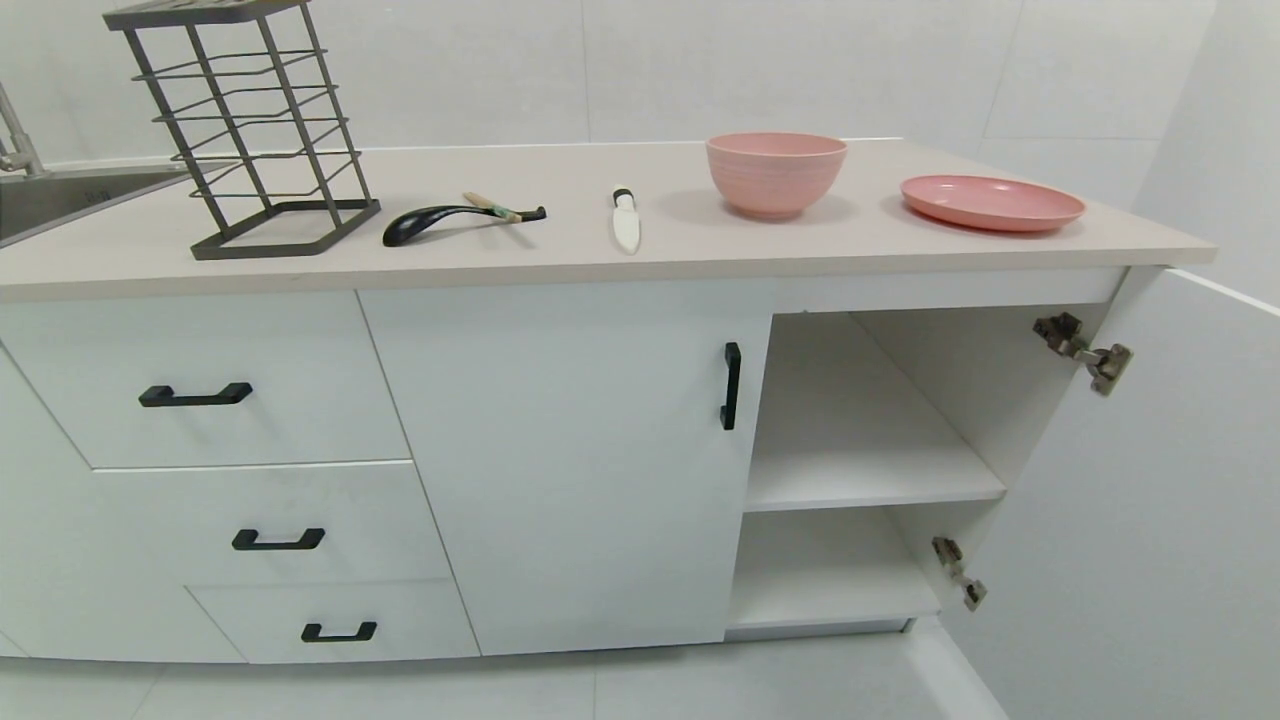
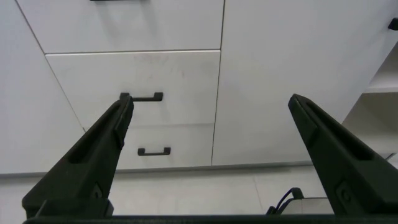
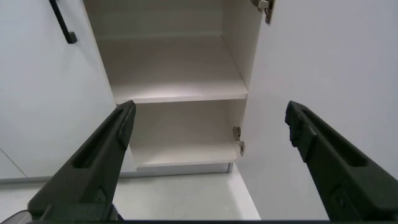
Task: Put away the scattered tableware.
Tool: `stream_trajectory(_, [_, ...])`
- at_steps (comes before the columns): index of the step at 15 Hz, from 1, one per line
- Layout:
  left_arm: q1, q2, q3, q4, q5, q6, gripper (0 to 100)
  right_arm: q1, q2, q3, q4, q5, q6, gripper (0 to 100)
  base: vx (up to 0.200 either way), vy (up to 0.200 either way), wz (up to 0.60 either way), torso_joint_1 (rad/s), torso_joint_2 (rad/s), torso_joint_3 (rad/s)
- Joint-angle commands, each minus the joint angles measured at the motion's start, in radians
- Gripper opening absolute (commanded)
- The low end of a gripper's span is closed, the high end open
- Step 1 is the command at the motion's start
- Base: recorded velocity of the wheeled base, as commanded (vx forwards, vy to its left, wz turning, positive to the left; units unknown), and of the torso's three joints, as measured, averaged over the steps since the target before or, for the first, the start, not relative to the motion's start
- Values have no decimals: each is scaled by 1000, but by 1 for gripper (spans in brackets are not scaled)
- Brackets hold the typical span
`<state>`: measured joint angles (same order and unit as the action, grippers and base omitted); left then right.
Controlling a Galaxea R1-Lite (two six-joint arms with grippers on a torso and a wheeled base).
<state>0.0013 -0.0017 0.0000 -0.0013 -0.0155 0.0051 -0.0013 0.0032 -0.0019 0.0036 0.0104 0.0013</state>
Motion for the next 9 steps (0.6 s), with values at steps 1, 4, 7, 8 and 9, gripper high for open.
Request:
stream_trajectory(1, [0, 2, 0, 0, 0, -2, 100, 0, 0, 0, 1, 2, 0, 100, 0, 0, 0, 0, 0, 0])
stream_trajectory(4, [-1, 2, 0, 0, 2, -4, 100, 1, 0, 0, 1, 2, 0, 100, 0, 0, 0, 0, 0, 0])
stream_trajectory(7, [-1, 2, 0, 0, 2, -4, 100, 1, 0, 0, 1, 2, 0, 100, 0, -200, 0, 2, 2, 6])
stream_trajectory(8, [-1, 2, 0, 0, 2, -4, 100, 1, 0, 0, 1, 2, 0, 100, 0, -200, 0, 2, 12, 2])
stream_trajectory(9, [-1, 2, 0, 0, 3, -7, 100, 1, 0, 0, 1, 2, 0, 100, 0, -200, 0, 12, 2, 2])
